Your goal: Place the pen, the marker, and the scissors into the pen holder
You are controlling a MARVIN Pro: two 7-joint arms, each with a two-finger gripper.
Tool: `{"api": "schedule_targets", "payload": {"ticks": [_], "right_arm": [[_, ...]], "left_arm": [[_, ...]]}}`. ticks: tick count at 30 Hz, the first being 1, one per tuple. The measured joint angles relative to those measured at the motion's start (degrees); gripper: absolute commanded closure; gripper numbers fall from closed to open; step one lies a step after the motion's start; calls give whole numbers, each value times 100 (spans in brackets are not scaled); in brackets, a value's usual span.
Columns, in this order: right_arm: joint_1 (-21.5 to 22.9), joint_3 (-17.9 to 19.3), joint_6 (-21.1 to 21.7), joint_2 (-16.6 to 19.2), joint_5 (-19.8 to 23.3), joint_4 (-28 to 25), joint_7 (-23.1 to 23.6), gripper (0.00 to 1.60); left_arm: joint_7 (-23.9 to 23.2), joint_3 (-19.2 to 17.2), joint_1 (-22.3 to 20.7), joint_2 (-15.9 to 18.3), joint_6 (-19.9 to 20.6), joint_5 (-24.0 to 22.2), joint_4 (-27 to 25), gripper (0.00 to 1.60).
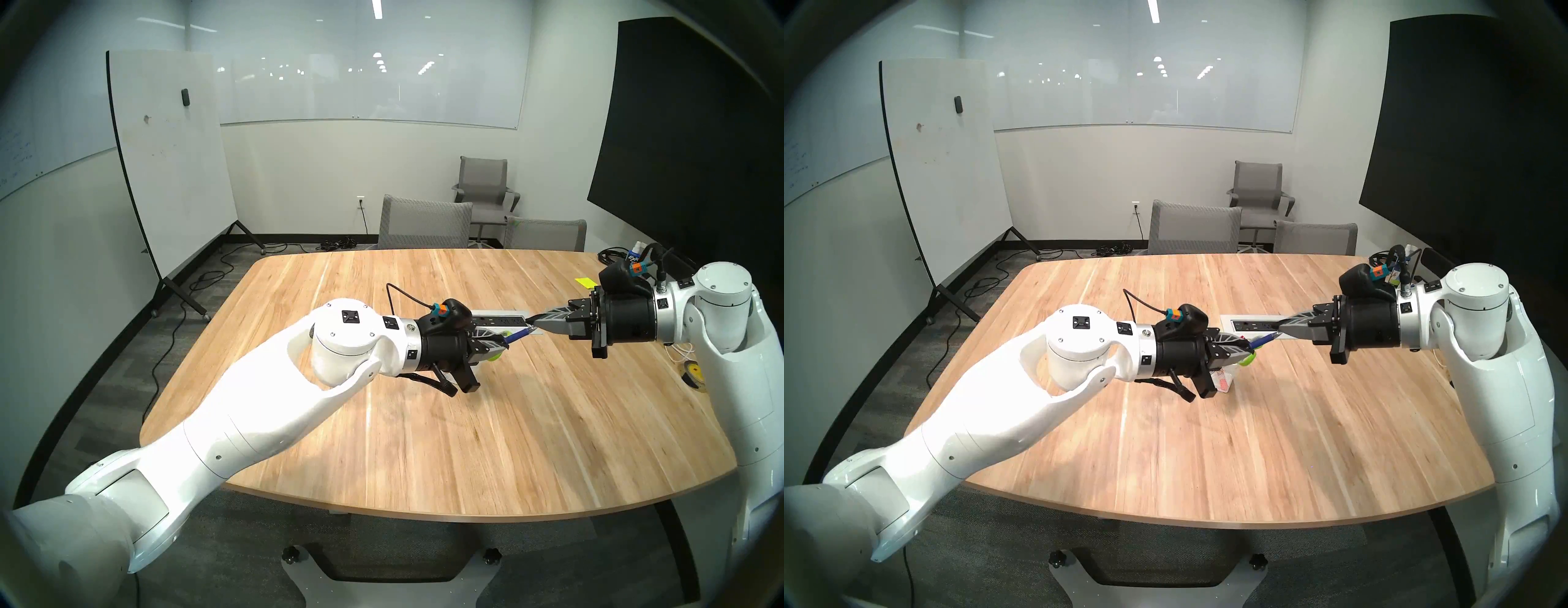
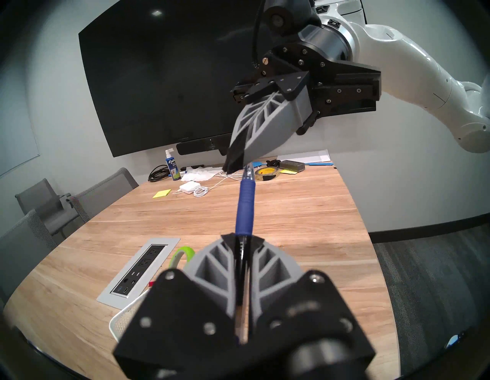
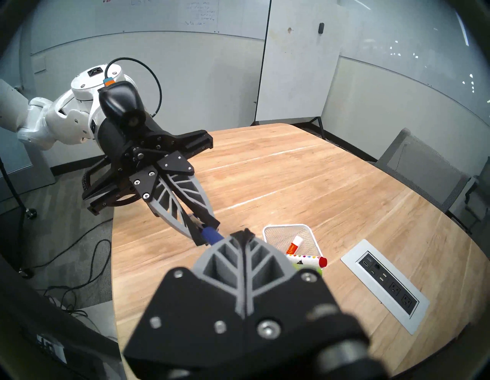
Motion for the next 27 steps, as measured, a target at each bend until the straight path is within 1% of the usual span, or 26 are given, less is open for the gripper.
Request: {"api": "schedule_targets", "payload": {"ticks": [6,13,18,27], "right_arm": [[53,-68,-59,-60,-93,261,-50,160],[124,-62,-92,-89,-88,405,-45,160],[134,-57,-158,-52,-57,402,123,160],[-6,91,-245,34,7,248,444,160]], "left_arm": [[0,0,-3,-4,-9,-5,-14,160],[1,-1,-6,-5,-12,-9,-17,160],[2,-1,-8,-5,-13,-10,-18,160],[3,-1,-9,-5,-14,-12,-19,160]]}}
